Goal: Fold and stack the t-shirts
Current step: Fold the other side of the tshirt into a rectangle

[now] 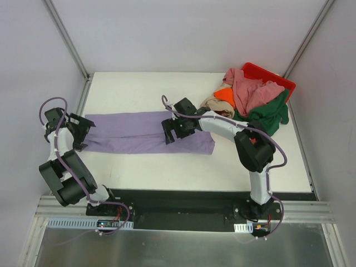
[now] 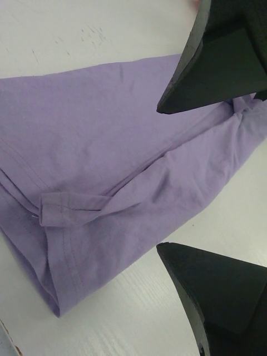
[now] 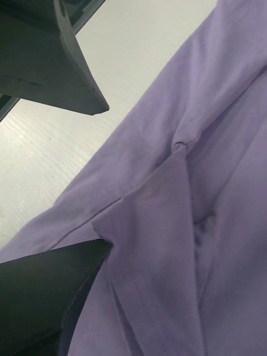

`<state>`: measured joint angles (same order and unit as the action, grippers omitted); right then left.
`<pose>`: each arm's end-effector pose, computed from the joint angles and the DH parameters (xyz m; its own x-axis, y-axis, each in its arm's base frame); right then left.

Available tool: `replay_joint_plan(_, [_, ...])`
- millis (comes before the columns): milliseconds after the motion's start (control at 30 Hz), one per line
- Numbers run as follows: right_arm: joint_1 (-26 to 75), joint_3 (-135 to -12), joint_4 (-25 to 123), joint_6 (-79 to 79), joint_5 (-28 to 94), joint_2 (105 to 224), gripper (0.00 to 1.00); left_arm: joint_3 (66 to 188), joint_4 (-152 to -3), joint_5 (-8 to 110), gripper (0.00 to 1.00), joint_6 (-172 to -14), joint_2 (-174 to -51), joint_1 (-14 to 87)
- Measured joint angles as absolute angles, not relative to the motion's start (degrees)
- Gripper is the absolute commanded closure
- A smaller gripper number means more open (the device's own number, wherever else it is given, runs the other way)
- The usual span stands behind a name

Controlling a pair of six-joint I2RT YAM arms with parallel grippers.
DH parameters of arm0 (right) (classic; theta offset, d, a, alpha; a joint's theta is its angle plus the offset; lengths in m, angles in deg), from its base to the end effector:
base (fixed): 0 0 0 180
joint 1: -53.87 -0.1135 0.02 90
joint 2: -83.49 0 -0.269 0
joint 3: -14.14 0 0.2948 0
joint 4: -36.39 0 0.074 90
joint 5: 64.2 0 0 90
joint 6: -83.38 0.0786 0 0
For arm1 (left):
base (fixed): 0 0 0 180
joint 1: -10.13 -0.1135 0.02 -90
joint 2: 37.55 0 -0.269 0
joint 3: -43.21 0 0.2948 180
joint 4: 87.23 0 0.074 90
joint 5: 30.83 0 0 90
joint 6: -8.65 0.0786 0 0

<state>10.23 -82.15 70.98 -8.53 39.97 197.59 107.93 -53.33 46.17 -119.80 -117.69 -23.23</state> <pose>0.3501 0.3605 0.1499 -0.5471 -0.5664 -0.6163 -0.7959 0.5800 0.1735 0.3073 0.1812 0.1859 -0.2390 -0.8828 -0.4044 -0.7176 0.4412 -0.5389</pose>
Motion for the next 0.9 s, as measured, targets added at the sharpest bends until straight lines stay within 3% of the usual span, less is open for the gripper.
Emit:
replay_joint_plan(467, [10.28,-98.74,66.29,-11.15,37.76,207.45,0.04,107.53,-53.33,46.17,0.01,-119.41,-117.69,-23.23])
replay_joint_plan(833, [8.88,-80.93,71.47,-18.65,29.28,192.50,0.01,107.47,-53.33,46.15,0.01,-119.39,-117.69,-23.23])
replay_joint_plan(900, [7.26,-79.75,72.47,-18.63,26.81,192.04,0.07,107.47,-53.33,46.15,0.01,-119.39,-117.69,-23.23])
